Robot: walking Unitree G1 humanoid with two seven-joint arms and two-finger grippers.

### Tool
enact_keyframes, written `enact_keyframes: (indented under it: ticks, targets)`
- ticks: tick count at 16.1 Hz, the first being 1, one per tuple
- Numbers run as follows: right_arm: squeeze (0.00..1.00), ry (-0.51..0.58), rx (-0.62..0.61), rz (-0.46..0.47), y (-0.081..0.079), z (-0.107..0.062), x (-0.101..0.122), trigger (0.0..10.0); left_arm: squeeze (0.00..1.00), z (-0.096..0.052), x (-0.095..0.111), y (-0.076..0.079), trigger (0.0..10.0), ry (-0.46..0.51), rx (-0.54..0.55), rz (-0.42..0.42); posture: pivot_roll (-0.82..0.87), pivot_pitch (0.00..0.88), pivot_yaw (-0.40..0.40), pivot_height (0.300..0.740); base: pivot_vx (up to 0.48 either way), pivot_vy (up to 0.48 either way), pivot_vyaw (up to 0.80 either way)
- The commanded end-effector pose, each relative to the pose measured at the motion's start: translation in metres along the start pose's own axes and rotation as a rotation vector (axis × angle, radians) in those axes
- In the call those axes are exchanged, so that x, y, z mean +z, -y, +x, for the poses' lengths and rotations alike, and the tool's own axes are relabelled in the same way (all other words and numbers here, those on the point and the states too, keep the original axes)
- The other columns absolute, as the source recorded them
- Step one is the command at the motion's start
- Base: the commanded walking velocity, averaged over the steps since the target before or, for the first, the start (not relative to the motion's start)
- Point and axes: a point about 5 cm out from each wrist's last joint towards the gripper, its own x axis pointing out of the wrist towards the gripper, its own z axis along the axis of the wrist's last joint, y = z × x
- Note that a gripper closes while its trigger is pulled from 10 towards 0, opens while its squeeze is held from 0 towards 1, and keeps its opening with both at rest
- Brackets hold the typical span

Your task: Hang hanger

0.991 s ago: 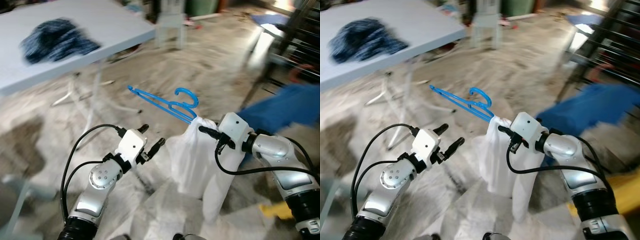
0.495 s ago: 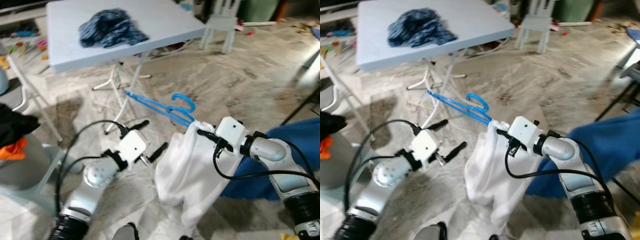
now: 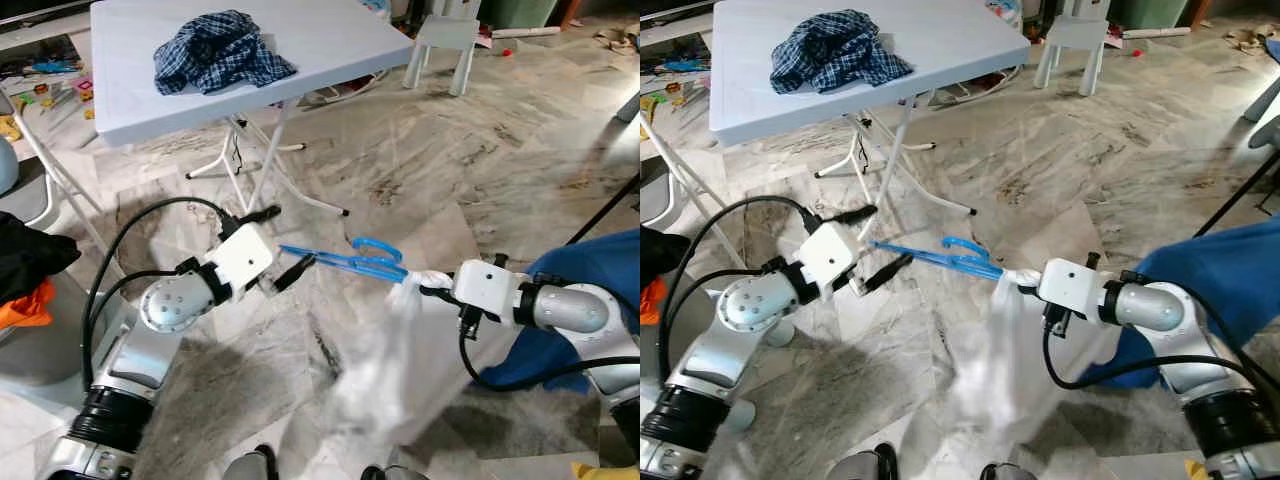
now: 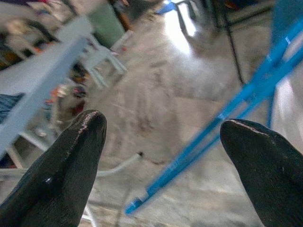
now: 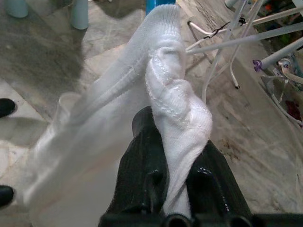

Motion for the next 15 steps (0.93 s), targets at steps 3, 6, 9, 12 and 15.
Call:
enact_keyframes:
  ticks: [3, 6, 9, 12, 15]
  targets:
    - [0.0, 0.072, 0.051, -0.082, 0.001, -0.009, 0.012, 10.0, 0.0, -0.002, -0.013, 0.008, 10.0, -0.061, -0.136, 0.024, -0.07, 0.135, 0.008, 0.74, 0.0, 0.0, 0.0]
    - [0.0, 0.106, 0.17, -0.082, -0.007, -0.018, 0.018, 10.0, 0.0, 0.003, -0.012, 0.008, 10.0, -0.047, -0.181, 0.015, -0.07, 0.135, 0.012, 0.74, 0.0, 0.0, 0.0]
    - [0.0, 0.104, 0.26, -0.083, -0.012, -0.028, 0.019, 10.0, 0.0, 0.006, -0.009, 0.006, 10.0, -0.03, -0.2, 0.006, -0.08, 0.136, 0.014, 0.74, 0.0, 0.0, 0.0]
    - [0.0, 0.102, 0.253, -0.096, -0.005, -0.031, 0.021, 10.0, 0.0, 0.01, -0.002, 0.017, 0.0, 0.03, -0.291, -0.1, -0.08, 0.138, 0.012, 0.74, 0.0, 0.0, 0.0]
    - [0.0, 0.117, 0.281, -0.098, -0.005, -0.032, 0.027, 10.0, 0.0, 0.012, 0.002, 0.025, 0.0, 0.054, -0.367, -0.132, -0.08, 0.138, 0.012, 0.74, 0.0, 0.0, 0.0]
